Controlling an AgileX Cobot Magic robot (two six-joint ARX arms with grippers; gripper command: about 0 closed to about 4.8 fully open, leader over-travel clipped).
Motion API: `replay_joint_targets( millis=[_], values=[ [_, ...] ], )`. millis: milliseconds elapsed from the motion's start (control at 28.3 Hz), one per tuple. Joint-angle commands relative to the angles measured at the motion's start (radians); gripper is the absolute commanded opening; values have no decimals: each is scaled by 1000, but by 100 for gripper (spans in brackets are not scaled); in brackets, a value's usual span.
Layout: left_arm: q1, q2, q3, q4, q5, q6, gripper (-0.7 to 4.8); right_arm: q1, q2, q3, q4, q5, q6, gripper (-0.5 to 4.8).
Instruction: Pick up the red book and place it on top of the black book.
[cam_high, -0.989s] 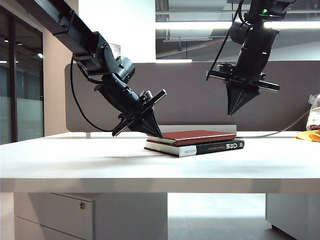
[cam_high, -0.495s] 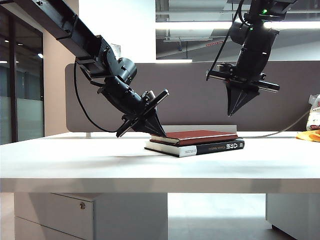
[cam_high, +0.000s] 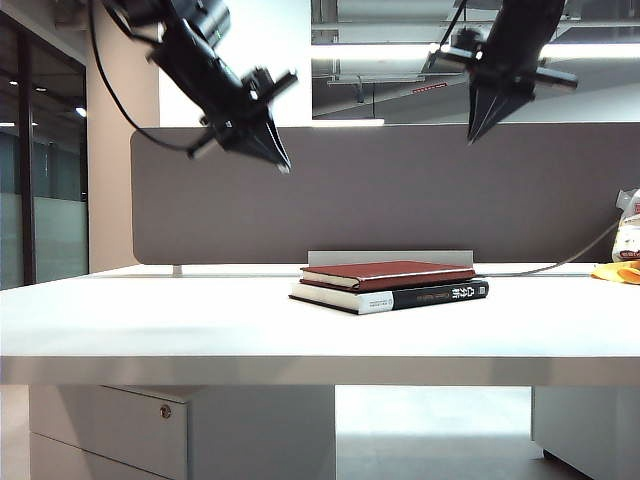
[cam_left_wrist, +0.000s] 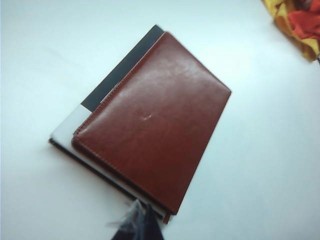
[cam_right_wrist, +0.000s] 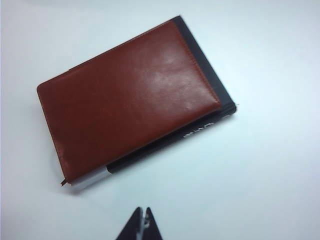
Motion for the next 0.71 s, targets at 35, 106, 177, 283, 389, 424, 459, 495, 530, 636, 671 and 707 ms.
replay_joint_targets(
  millis=[35,106,177,283,389,424,459,495,530,636,671,707],
  values=[
    [18,-68,5,-69,-37,36,-5,-2,-57,1,-32,11,-2,-6],
    [29,-94,-4,-92,-36,47,-6,-2,-75,1,-51,26,-16,-6],
    [38,-119,-27,-97,-47,58,-5,-2,-93,1,-67,31,-16,-6],
    [48,-169,-79,-98,-76,79,-6,-2,-117,0,-86,32,-16,-6],
    [56,-227,-144,-102,-98,108,-6,-2,-151,0,-105,42,-19,-6],
    [60,-255,-172,-103,-104,116,-6,-2,-169,-1,-120,47,-19,-6],
    [60,-269,-186,-101,-104,118,-6,-2,-176,-2,-129,48,-20,-6],
    [62,-288,-202,-98,-104,120,-6,-2,-185,-3,-140,56,-23,-6],
    [64,-303,-217,-95,-105,126,-6,-2,-195,-8,-147,64,-24,-6],
    [72,-357,-261,-94,-115,139,-6,-2,-243,-53,-145,70,-34,-6],
    [76,-375,-276,-88,-115,138,-6,-2,-259,-71,-140,74,-34,-6],
    [79,-400,-297,-78,-115,137,-6,-2,-280,-95,-135,83,-34,-6]
  ],
)
